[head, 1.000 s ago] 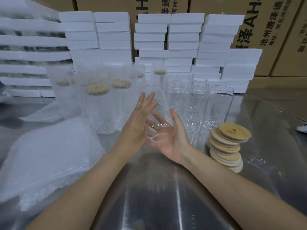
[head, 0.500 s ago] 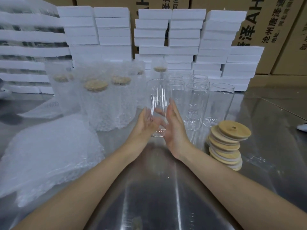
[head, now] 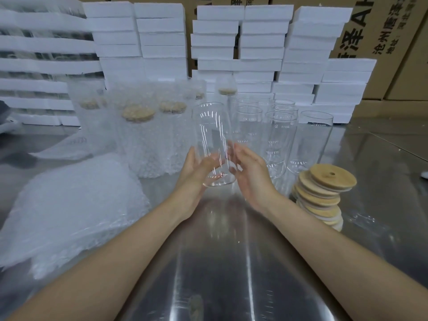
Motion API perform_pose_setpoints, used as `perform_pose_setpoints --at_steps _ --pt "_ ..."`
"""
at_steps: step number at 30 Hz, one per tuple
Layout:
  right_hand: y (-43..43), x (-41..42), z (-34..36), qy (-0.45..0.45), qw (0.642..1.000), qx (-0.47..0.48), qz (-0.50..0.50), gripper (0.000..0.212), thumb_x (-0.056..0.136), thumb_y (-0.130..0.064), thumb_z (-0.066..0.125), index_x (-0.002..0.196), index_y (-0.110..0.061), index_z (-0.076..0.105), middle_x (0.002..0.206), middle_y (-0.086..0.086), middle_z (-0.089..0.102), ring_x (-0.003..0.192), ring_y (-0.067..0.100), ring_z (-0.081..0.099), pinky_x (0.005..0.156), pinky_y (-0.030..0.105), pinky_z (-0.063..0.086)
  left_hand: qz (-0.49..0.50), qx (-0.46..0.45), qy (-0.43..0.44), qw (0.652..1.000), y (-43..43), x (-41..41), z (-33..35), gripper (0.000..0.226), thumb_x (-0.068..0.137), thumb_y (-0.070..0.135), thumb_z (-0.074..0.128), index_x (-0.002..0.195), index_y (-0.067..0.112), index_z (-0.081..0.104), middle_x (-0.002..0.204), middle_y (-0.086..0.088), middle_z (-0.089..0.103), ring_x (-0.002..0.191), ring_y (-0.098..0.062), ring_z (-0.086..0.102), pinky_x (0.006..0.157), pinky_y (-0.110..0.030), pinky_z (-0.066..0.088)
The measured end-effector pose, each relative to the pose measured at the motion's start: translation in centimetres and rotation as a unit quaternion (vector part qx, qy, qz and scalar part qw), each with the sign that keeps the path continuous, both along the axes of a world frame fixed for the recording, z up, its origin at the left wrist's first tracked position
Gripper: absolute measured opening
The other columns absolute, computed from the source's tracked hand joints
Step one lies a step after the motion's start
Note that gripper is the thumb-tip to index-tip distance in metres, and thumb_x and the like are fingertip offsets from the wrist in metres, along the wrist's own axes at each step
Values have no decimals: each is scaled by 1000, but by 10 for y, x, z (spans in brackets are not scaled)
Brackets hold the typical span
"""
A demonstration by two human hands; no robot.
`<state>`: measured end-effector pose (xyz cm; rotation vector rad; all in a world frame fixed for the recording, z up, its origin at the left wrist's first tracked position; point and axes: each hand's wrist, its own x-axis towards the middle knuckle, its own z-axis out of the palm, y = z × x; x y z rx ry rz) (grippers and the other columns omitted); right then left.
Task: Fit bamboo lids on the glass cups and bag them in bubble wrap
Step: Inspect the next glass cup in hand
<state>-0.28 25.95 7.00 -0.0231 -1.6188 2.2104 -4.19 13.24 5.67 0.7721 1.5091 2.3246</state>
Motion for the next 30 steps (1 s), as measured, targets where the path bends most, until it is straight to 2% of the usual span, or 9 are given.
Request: perform_pose_setpoints --at_steps 2,6,10,14,16,19,22,26,30 --pt "0 0 -3 -33 997 -3 75 38 103 -30 37 130 -10 56 106 2 66 97 20 63 100 52 42 -17 7 -15 1000 -1 -4 0 31 88 23 59 116 30 46 108 7 72 106 -16 65 74 -33 57" --pt "-3 -1 -11 -35 981 -55 182 43 91 -56 43 130 -43 55 132 -10 62 118 15 61 96 50 50 -10 -57 -12 998 -2 -5 7 79 58 49 57 133 23 50 112 0 69 89 -16 67 75 -35 58" --pt "-6 4 -9 -18 980 -23 195 31 92 -60 41 111 -55 65 116 1 71 110 28 66 83 44 57 56 -107 20 992 2 -8 3 63 77 52 48 135 27 50 93 0 73 83 -21 71 72 -42 56" --pt "-5 2 -10 7 995 13 94 63 88 -46 50 146 -47 27 123 12 63 111 32 64 91 51 54 105 -124 52 985 -3 -6 0 75 77 70 49 139 29 46 135 14 55 121 3 52 106 -31 39" --pt "-7 4 -11 36 997 49 46 79 81 -41 59 150 -42 20 118 5 60 111 26 63 91 44 55 154 -120 70 978 -5 -5 1 56 89 58 51 135 26 49 136 12 53 125 3 47 110 -29 34" --pt "-8 6 -9 52 992 108 -30 88 73 -39 67 150 -36 23 111 3 54 110 23 59 99 50 50 228 -83 99 965 -6 -5 4 13 98 18 54 108 24 59 109 9 63 105 -4 58 98 -27 44" --pt "-8 4 -8 55 987 124 -85 83 75 -36 71 147 -32 30 114 5 50 103 13 57 98 47 51 259 -95 171 946 -5 2 7 18 95 7 55 101 24 59 104 10 63 94 5 58 81 -15 43" --pt "-4 0 -11 66 977 159 -130 81 81 -34 71 149 -30 27 121 3 47 90 -14 56 77 8 48 201 -146 231 941 -3 9 2 41 91 4 59 128 19 47 129 5 46 116 4 47 95 -14 40" --pt "-4 1 -9 63 976 153 -138 59 97 -39 49 149 -37 22 130 9 45 113 8 56 100 31 49 132 -234 263 927 0 13 0 82 87 9 66 151 20 15 142 9 20 134 1 25 114 -28 29"
